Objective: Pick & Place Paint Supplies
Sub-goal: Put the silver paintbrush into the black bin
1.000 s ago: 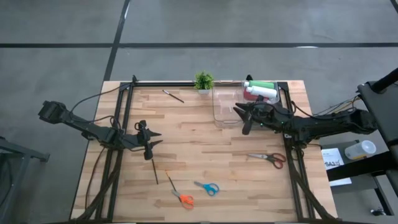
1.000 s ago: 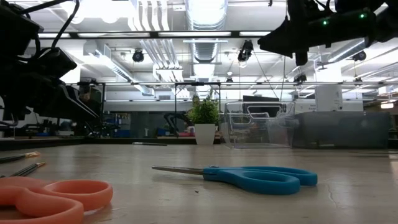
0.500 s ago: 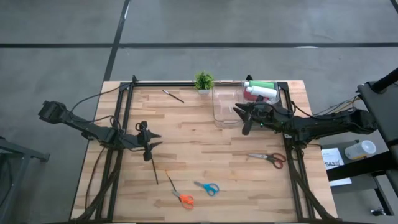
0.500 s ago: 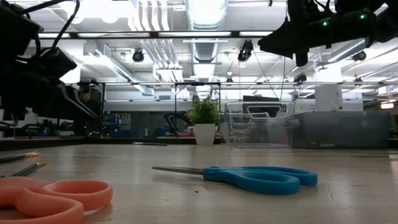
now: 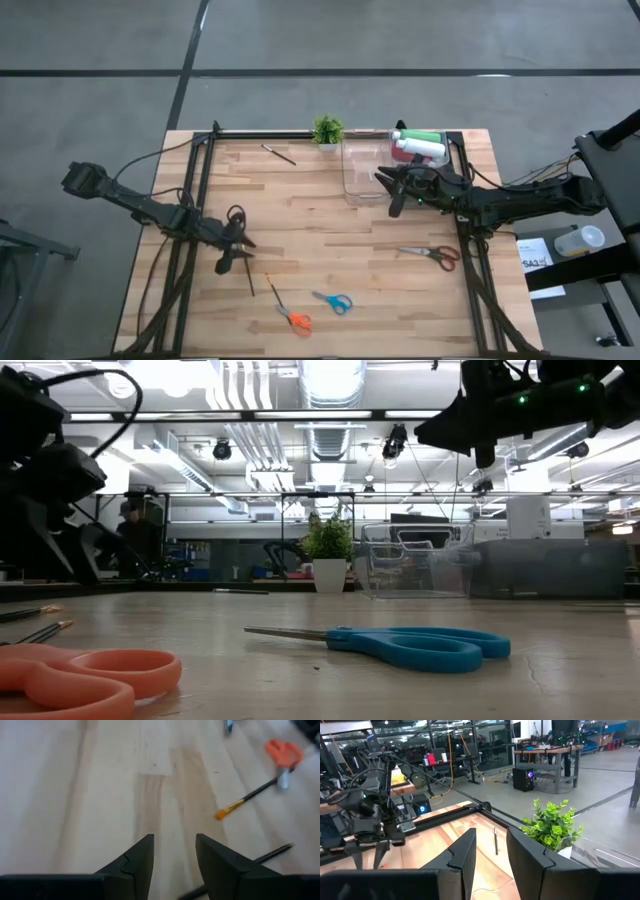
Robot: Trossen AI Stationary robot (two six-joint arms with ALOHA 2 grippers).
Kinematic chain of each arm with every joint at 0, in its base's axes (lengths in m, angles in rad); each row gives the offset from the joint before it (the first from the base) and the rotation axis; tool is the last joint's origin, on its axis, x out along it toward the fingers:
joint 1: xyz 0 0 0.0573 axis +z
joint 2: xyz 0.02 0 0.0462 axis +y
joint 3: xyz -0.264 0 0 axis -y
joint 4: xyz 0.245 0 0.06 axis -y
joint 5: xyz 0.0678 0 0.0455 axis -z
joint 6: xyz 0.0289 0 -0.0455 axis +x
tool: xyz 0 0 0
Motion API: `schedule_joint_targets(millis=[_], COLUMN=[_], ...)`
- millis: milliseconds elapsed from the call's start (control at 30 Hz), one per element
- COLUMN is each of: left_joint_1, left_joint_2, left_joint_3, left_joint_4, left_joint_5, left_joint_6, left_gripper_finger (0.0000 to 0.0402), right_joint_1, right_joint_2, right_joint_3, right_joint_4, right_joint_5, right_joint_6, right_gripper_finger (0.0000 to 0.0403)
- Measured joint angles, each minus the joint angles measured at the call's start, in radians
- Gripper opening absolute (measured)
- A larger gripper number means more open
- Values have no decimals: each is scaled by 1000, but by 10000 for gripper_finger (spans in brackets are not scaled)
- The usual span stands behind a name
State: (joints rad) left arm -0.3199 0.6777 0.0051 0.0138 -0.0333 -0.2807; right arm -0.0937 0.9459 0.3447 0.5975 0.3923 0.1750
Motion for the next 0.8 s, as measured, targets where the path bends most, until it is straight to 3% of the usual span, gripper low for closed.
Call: schedule_joint_targets(millis=[333, 500, 600, 667, 800], left_joint_1=[0, 0, 1, 9, 54], left_joint_2=[0, 0, 0, -1, 0], left_joint_3=[0, 0, 0, 12, 143], left_joint_4=[37, 115, 288, 383, 294], left_joint_5=[-108, -109, -127, -193, -270], left_joint_6=[196, 193, 77, 67, 102], left_gripper_finger=[155, 155, 155, 155, 155], right_joint_1=[0, 0, 0, 0, 0], right_joint_2=[1, 1, 1, 1, 1], right_joint_3=[-1, -1, -1, -1, 0], right_joint_4=[-17, -18, -17, -18, -17], right_joint_5=[0, 0, 0, 0, 0], right_joint_6=[0, 0, 0, 0, 0], right_gripper_finger=[107, 107, 107, 107, 107])
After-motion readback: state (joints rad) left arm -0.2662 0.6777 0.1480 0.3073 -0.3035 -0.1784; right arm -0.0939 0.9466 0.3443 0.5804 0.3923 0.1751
